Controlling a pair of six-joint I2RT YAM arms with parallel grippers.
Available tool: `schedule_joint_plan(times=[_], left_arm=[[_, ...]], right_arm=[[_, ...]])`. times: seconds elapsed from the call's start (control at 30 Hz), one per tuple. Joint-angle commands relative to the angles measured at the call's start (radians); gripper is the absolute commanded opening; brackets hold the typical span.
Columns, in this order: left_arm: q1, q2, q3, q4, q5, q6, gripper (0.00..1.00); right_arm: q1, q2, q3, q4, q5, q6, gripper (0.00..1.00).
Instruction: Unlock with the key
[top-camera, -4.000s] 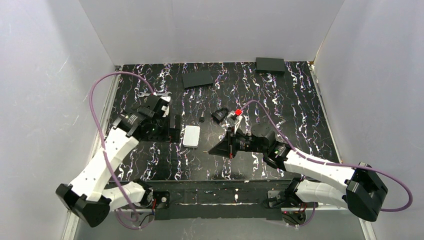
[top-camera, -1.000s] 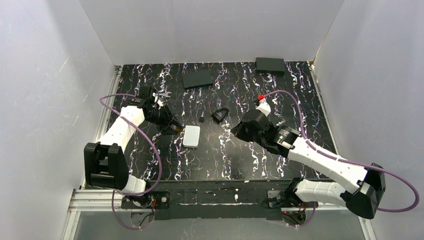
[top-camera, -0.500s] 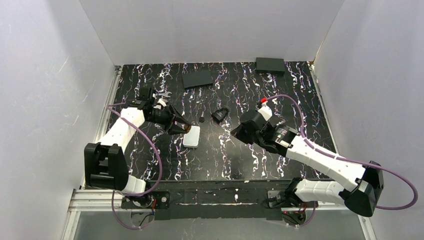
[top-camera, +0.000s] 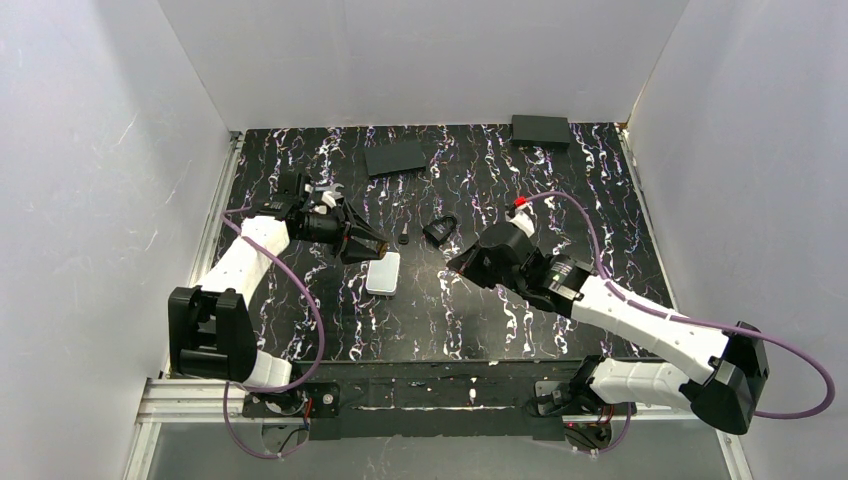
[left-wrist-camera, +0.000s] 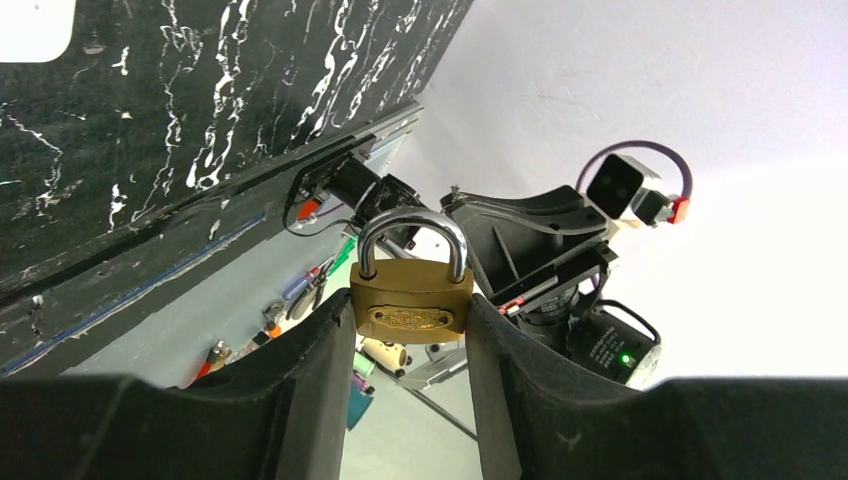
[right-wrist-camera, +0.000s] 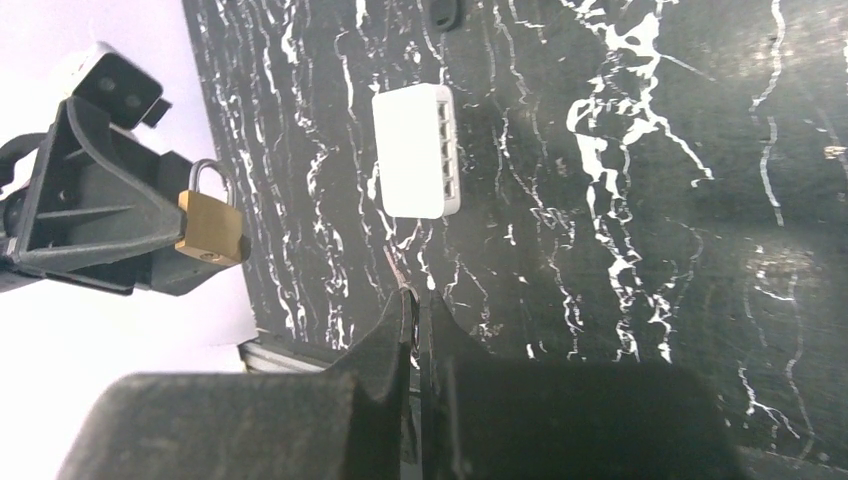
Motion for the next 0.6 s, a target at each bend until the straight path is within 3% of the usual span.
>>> schedule_joint_plan(times=[0.0, 0.2, 0.43, 0.57], left_arm=[[-0.001, -0.052, -0.002, 0.041, 0.103, -0.007, 0.0], [-0.001, -0.098, -0.037, 0.18, 0.087, -0.066, 0.0], [-0.002, -0.259, -0.217, 0.691, -0.088, -0.329, 0.0], [-0.009, -0.283, -0.208, 0.74, -0.15, -0.295, 0.0]], right_arm=[[0.01, -0.025, -0.026, 0.138, -0.045, 0.0, 0.01], [0.014, -0.026, -0.085, 0.264, -0.098, 0.082, 0.01], [0.014, 0.022, -0.118, 0.448, -0.16, 0.23, 0.01], [0.015, 0.067, -0.12, 0.576, -0.207, 0.318, 0.01]])
